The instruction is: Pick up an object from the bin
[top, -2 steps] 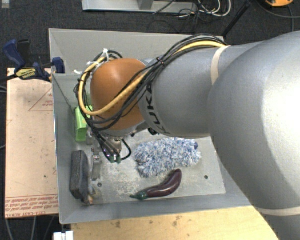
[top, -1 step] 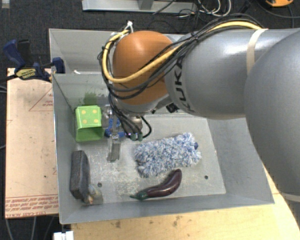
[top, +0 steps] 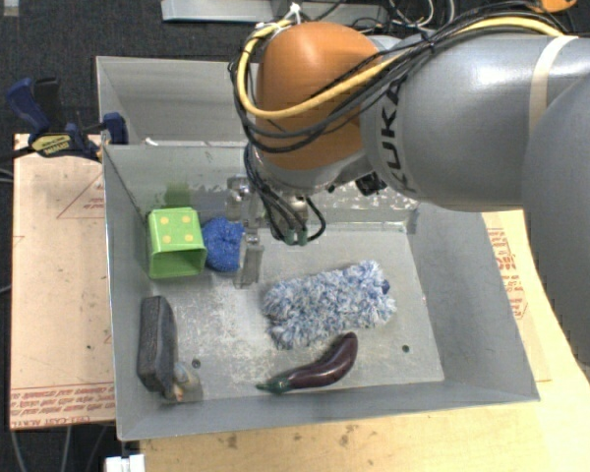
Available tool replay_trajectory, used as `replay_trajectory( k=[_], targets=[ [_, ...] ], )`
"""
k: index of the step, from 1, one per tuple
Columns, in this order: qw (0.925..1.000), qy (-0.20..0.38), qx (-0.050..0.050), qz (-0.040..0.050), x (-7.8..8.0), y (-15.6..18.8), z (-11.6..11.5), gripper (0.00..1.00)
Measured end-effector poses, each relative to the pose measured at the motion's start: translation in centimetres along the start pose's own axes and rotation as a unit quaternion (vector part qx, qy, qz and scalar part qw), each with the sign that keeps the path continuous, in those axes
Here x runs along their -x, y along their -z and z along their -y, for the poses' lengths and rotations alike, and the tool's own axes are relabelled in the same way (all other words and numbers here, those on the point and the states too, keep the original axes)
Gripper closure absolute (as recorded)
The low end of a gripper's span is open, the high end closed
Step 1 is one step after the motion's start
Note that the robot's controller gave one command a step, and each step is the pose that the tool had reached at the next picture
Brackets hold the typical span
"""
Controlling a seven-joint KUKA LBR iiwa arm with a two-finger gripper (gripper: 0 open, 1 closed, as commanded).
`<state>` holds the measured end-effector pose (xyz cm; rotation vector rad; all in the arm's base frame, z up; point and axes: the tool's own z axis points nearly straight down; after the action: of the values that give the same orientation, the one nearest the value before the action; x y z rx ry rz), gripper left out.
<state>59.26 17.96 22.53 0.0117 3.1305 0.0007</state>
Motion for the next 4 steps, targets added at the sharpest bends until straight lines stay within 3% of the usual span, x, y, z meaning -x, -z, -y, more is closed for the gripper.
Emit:
replay_trajectory(
  k=[1, 2, 3, 4],
  targets=[
    [0.9996, 0.029, 0.001, -0.0044, -1.6, -2.5, 0.6, 0.00],
    [0.9909, 0.135, 0.002, -0.0049, -2.9, -4.3, 5.8, 0.00],
    [0.9917, 0.129, -0.001, -0.0052, -3.6, -6.2, 7.9, 0.00],
    [0.9810, 0.194, 0.003, -0.0046, -3.2, -6.7, 9.6, 0.00]
  ],
)
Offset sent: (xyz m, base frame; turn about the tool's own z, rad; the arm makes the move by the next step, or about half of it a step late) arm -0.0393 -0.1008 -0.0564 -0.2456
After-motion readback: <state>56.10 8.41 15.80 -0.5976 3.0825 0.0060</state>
